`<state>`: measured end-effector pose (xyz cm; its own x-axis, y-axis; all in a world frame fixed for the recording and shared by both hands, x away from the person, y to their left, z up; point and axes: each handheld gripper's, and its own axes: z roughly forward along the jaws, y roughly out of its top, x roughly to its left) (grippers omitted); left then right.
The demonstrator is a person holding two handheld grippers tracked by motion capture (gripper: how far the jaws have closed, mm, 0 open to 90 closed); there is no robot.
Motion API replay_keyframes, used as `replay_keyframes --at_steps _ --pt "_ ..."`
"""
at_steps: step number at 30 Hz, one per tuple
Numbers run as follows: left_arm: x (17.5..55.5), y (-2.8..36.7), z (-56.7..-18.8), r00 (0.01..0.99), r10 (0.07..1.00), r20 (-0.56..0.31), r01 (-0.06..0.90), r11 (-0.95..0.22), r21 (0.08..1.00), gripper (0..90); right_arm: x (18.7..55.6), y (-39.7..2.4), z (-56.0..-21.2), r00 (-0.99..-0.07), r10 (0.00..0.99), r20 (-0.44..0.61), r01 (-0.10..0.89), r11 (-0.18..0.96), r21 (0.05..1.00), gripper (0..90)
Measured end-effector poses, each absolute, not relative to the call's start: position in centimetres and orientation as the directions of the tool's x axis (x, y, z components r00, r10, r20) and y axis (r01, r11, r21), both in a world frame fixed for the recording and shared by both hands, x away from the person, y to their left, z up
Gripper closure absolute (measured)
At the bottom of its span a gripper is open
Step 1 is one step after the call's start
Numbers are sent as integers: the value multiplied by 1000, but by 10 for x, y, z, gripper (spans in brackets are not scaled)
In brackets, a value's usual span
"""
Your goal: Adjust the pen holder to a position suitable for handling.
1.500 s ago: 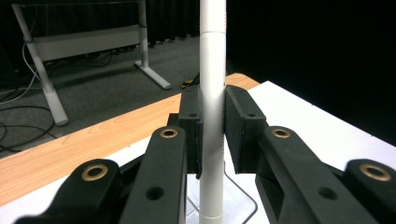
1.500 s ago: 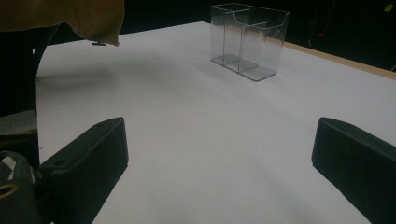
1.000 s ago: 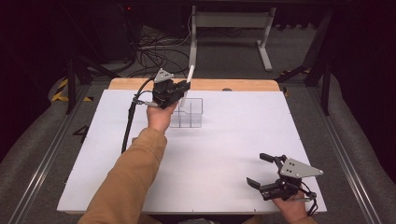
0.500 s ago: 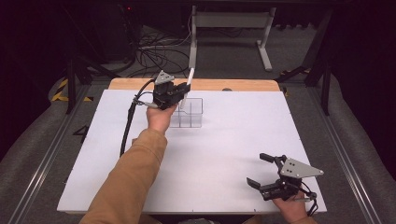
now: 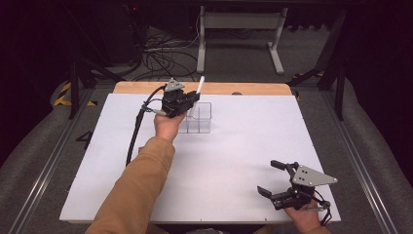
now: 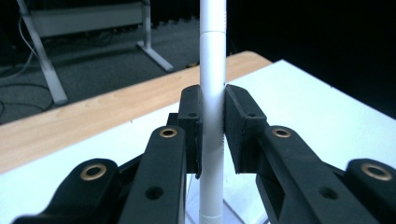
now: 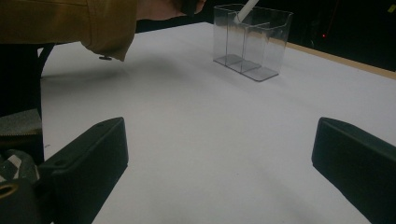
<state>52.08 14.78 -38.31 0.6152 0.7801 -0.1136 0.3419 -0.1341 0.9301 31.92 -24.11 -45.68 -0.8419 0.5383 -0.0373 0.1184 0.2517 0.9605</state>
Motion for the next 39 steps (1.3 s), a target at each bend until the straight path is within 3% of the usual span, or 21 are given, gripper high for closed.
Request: replay_keyframes --at_steps 19,22,30,31,39 --pt "515 156 -397 626 773 -99 359 -173 917 771 319 -240 -457 -844 534 -42 112 253 961 39" --pt "512 157 -394 624 777 -83 336 -171 926 615 319 -240 -457 -843 536 -42 114 254 960 39" --pt "495 165 -374 630 776 -26 266 -185 946 346 319 -240 -456 -843 536 -40 112 249 962 36" --pt "492 166 -371 630 776 -28 263 -180 948 259 319 -240 -456 -843 537 -41 113 251 962 35" --pt "469 171 -352 664 747 -11 224 -185 957 183 319 -239 -456 -843 536 -38 116 249 962 35"
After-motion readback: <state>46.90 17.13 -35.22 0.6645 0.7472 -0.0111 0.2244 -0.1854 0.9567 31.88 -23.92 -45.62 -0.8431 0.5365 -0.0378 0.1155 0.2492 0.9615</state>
